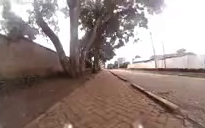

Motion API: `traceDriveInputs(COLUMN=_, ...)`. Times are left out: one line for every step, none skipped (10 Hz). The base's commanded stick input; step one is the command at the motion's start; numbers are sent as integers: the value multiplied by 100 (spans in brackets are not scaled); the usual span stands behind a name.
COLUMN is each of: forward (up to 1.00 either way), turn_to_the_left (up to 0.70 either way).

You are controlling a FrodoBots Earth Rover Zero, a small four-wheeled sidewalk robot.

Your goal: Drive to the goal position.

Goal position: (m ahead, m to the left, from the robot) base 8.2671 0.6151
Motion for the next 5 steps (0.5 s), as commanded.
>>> traceDriveInputs(forward=70, turn_to_the_left=0)
traceDriveInputs(forward=70, turn_to_the_left=1)
traceDriveInputs(forward=70, turn_to_the_left=3)
traceDriveInputs(forward=70, turn_to_the_left=6)
traceDriveInputs(forward=70, turn_to_the_left=10)
